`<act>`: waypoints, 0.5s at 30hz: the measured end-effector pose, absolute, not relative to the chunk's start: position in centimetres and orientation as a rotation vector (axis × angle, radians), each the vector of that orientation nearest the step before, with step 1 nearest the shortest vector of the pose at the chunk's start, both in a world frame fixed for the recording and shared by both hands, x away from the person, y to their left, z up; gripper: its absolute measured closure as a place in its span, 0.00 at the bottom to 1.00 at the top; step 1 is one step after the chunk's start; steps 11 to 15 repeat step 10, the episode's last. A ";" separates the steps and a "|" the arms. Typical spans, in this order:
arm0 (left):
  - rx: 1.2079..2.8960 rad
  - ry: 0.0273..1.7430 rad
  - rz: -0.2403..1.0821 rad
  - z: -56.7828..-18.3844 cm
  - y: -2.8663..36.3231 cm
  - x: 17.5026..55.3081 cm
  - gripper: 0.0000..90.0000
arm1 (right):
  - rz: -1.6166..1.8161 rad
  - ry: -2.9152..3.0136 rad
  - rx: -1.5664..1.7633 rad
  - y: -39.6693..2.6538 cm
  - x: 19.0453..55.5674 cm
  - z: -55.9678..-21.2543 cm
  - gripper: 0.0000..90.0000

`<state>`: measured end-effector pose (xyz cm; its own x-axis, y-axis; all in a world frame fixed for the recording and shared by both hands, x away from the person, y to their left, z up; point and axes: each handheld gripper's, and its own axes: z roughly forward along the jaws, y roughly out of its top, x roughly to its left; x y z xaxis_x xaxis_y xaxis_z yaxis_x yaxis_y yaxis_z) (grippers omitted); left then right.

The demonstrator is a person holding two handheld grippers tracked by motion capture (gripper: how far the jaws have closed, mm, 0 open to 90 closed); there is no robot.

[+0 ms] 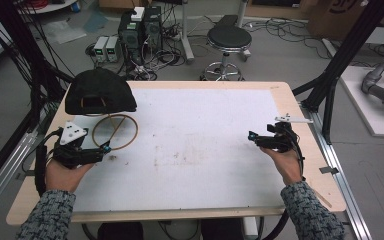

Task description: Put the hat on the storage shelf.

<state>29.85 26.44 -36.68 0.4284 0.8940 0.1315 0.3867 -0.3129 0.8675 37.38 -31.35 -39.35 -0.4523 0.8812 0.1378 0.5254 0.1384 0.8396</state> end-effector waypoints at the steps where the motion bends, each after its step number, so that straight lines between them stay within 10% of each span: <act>1: 1.885 1.087 0.806 -36.7 26.5 29.9 0.20 | 1.239 2.036 1.353 -31.3 37.3 -39.3 0.14; 15: 1.891 1.101 0.801 -37.2 26.7 29.7 0.20 | 1.229 2.045 1.312 -30.9 37.0 -39.2 0.14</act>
